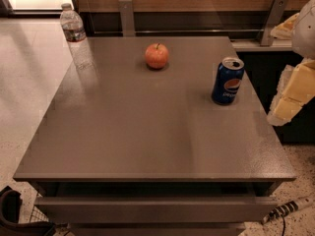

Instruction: Move pepsi can near water bottle

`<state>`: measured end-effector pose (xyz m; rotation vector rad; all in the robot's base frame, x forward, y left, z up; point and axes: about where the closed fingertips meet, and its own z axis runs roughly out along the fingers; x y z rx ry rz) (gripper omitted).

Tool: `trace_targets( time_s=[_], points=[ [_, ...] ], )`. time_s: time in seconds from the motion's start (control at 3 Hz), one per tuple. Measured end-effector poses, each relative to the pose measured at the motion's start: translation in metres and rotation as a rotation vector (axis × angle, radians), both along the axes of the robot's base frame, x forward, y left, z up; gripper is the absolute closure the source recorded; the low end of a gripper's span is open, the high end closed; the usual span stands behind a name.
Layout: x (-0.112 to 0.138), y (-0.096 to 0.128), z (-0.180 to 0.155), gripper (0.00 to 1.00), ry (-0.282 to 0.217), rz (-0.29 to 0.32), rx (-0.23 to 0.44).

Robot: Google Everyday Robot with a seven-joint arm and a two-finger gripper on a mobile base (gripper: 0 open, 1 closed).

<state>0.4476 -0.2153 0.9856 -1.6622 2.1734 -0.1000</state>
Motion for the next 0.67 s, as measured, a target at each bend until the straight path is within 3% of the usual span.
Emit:
trace_targets(
  time_s=[0.33, 0.67],
  points=[
    [0.029, -0.014, -0.011, 0.00, -0.074, -0.022, 0.162],
    [0.061, -0.024, -0.029, 0.00, -0.144, -0.050, 0.373]
  ],
)
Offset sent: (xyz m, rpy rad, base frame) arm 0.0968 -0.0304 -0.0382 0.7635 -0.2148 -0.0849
